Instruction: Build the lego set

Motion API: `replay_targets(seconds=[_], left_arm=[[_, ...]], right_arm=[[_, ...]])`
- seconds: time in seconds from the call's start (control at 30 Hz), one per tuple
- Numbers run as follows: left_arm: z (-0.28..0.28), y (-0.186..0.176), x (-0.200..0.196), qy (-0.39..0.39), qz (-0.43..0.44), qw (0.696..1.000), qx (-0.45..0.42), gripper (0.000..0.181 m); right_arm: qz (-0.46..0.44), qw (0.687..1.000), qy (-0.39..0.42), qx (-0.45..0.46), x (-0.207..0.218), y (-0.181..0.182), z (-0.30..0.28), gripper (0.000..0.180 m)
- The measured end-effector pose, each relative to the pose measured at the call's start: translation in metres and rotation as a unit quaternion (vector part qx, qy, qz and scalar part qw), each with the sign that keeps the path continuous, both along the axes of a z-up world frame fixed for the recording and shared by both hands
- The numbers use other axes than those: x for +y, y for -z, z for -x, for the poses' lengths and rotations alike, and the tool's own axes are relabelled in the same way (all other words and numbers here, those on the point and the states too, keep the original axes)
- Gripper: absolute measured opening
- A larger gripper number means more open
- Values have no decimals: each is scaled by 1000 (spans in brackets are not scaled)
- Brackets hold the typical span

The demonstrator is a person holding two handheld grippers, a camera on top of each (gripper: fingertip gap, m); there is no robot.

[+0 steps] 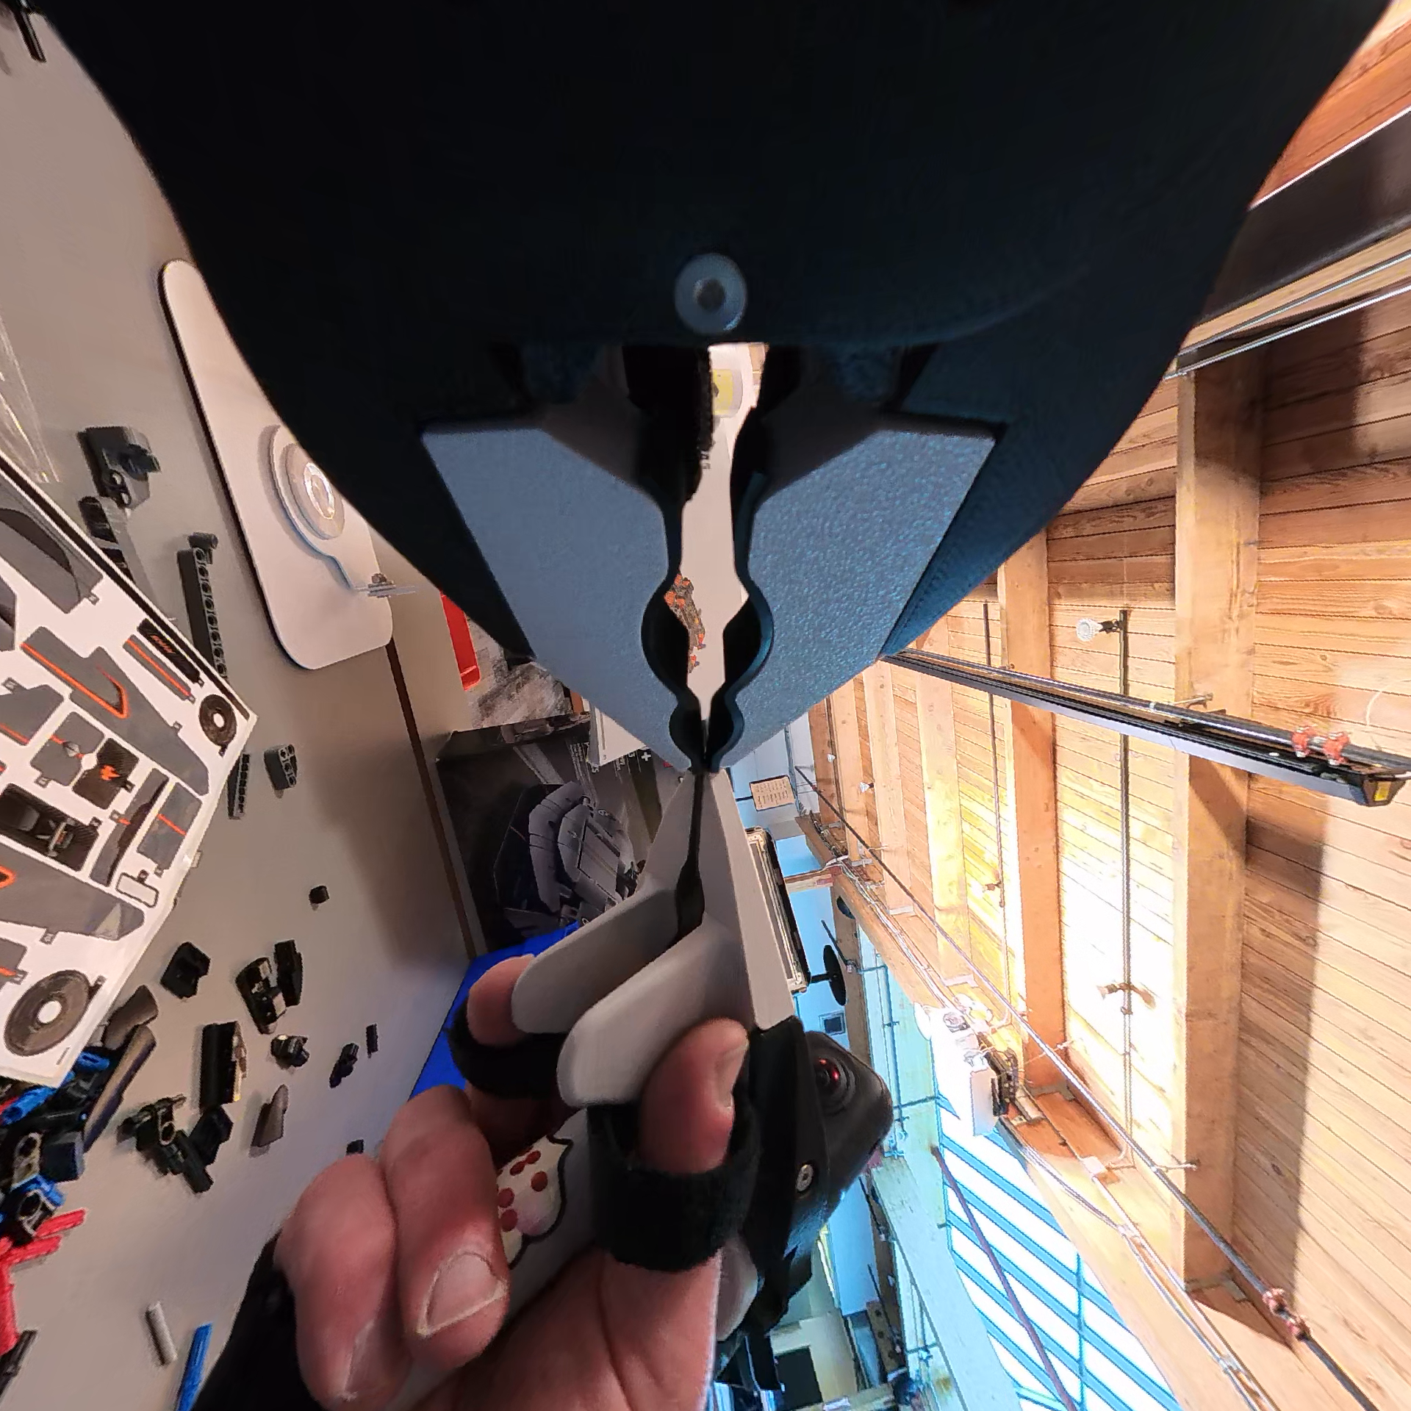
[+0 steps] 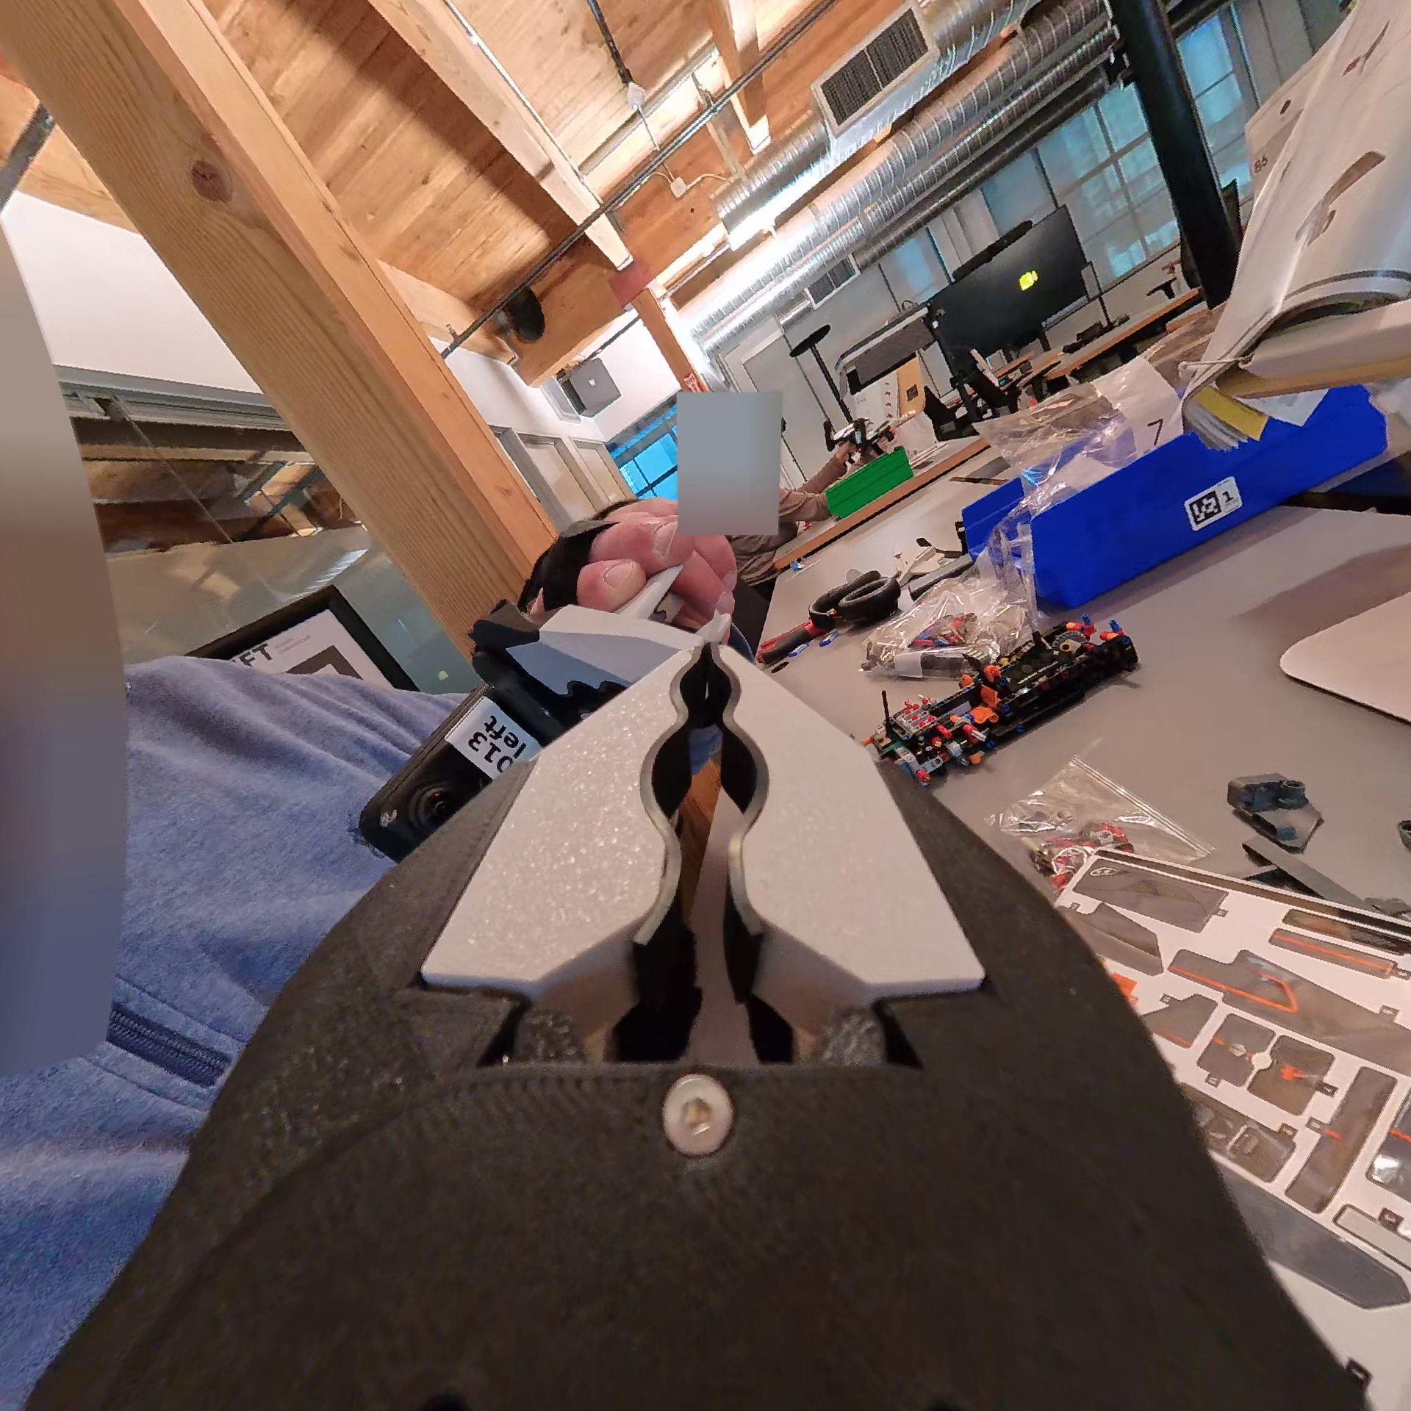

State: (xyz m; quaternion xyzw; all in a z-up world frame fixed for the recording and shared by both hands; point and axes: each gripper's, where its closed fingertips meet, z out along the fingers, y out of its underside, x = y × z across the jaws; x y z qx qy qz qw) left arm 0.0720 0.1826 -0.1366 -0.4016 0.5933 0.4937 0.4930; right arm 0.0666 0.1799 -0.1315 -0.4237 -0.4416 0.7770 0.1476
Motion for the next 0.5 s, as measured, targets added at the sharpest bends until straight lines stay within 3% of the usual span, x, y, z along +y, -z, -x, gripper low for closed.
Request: replay_targets(seconds=[0.5], left_arm=[[4,-24,-10,11,-51,998,-21,14]], right_arm=[[-17,999,25,22,0,-16,5,0]])
